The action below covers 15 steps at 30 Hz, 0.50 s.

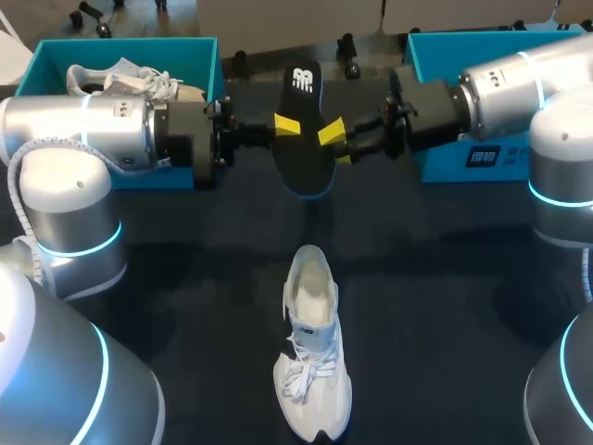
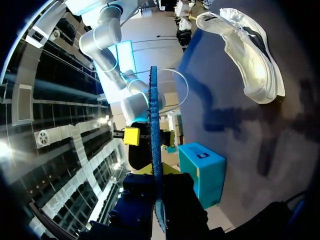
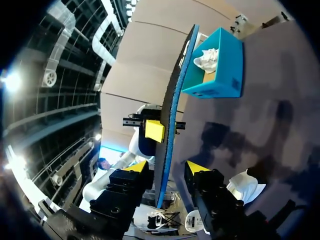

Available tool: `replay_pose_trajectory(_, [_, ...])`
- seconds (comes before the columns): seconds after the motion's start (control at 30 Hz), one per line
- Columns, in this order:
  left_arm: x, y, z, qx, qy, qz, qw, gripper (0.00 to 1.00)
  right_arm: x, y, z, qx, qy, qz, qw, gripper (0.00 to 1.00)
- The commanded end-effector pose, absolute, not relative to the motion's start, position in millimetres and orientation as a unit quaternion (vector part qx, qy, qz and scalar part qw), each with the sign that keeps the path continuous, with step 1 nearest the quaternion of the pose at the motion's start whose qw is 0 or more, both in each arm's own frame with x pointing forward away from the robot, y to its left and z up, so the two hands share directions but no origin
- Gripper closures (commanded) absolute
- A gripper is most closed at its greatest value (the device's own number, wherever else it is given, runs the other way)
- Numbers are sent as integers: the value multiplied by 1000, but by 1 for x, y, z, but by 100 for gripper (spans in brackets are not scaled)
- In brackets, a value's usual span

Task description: Take the shoe out of the shoebox, open the shoe tongue, remove and reinsert the insole, then place the shoe into the shoebox

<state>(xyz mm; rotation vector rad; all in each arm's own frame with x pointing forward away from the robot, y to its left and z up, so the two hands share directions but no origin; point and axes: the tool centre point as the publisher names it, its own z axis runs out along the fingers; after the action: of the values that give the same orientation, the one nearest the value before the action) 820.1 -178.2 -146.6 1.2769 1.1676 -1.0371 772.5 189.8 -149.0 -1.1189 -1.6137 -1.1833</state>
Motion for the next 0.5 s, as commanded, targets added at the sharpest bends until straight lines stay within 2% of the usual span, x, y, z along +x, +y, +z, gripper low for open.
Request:
replay_pose_trajectory(0.03, [822, -184, -147, 535, 489, -432, 536, 100, 775, 196, -150, -444, -643, -467, 413, 55])
replay_pose_trajectory(0.5, [824, -189, -151, 536, 495, -424, 537, 100, 767, 202, -148, -444, -644, -472, 407, 51])
